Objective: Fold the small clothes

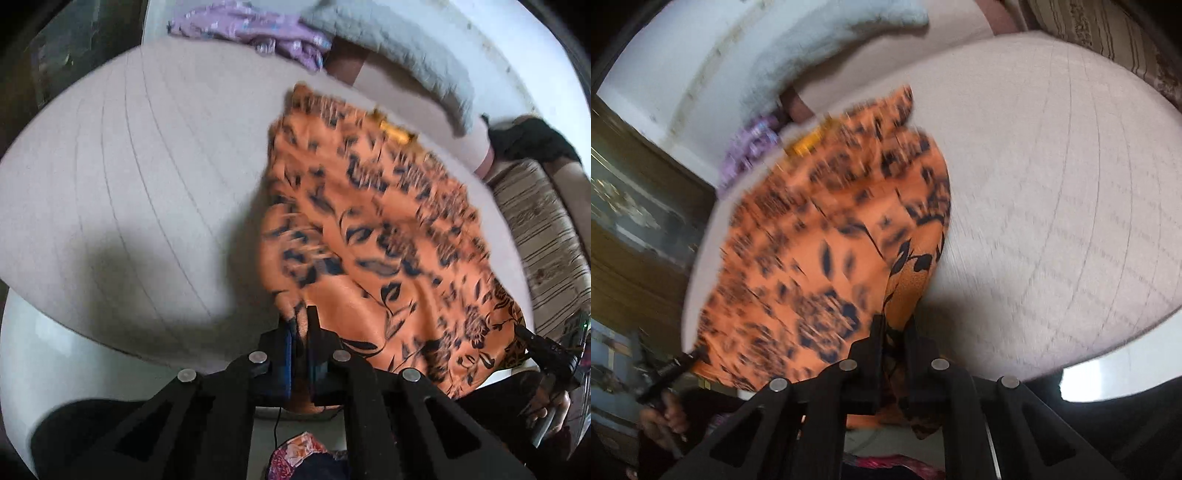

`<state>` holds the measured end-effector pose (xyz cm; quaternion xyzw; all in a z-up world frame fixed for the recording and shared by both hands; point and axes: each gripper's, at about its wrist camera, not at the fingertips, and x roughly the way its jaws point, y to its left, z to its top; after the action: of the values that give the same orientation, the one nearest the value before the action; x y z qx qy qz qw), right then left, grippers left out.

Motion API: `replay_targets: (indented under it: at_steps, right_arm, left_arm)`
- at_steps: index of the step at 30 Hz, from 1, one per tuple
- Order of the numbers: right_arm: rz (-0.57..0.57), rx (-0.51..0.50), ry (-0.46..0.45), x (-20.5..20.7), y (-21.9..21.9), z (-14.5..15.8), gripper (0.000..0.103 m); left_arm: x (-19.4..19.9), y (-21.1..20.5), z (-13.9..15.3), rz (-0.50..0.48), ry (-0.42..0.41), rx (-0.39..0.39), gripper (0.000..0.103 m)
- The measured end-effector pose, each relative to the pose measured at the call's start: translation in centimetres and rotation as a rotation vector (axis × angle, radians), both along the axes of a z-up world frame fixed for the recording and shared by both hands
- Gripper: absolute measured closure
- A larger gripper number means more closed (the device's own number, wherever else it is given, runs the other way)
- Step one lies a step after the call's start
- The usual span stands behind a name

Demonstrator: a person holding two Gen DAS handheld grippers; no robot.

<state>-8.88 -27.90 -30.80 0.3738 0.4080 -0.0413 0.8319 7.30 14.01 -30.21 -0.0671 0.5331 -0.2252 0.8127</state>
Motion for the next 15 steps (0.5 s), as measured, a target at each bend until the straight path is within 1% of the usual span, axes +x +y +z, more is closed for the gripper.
replay_targets:
  at_steps: [2, 3, 5, 6, 7, 8, 9, 10, 11, 12, 13, 14, 15]
  right_arm:
    - [-0.009, 0.012, -0.029, -0.2, -0.8, 0.9, 0.094]
    - [-0.006, 0.012, -0.040, -0.1, -1.1, 1.6, 0.094]
    - [0.008, -0.005, -0.028, 0.2, -1.1, 1.5, 0.094]
    - [0.018, -0.007, -0.009, 0.4, -1.0, 0.9, 0.094]
    - [0.035, 0.008, 0.018, 0.7, -0.8, 0.0, 0.093]
    - [0.051, 0.023, 0.042, 0.8, -0.3, -0.8, 0.093]
    - [0.070, 0.028, 0.086, 1.1, 0.3, -2.1, 0.090]
    - [0.078, 0.014, 0.126, 1.3, 0.7, -2.9, 0.090]
    - [0.081, 0.000, 0.154, 1.4, 1.0, -3.4, 0.089]
    - [0.080, -0.017, 0.190, 1.5, 1.2, -3.8, 0.086]
    - [0.076, -0.018, 0.201, 1.6, 1.2, -3.9, 0.081]
    - [0.074, -0.004, 0.198, 1.6, 1.1, -3.8, 0.077]
    - [0.070, 0.021, 0.191, 1.7, 0.9, -3.9, 0.056]
  left_arm:
    - [0.3, 0.4, 1.1, -0.004, -0.026, -0.023, 0.097]
    - [0.5, 0.4, 1.4, -0.012, -0.035, -0.020, 0.097]
    - [0.3, -0.2, 0.9, -0.039, -0.039, 0.022, 0.096]
    - [0.3, -0.6, 0.5, -0.049, -0.034, 0.046, 0.096]
    - [0.2, -0.8, -0.4, -0.059, -0.012, 0.068, 0.096]
    - [0.3, -0.9, -1.4, -0.060, 0.033, 0.086, 0.096]
    - [0.5, -0.8, -2.4, -0.051, 0.074, 0.101, 0.095]
    - [0.6, -0.8, -3.1, -0.044, 0.104, 0.103, 0.089]
    - [0.8, -0.8, -3.6, -0.037, 0.124, 0.098, 0.077]
    - [0.8, -0.7, -4.0, -0.028, 0.141, 0.095, 0.071]
    - [1.0, -0.7, -4.3, -0.017, 0.153, 0.091, 0.067]
    - [1.1, -0.8, -4.4, -0.017, 0.153, 0.082, 0.068]
    - [1.2, -1.0, -4.3, -0.028, 0.142, 0.074, 0.069]
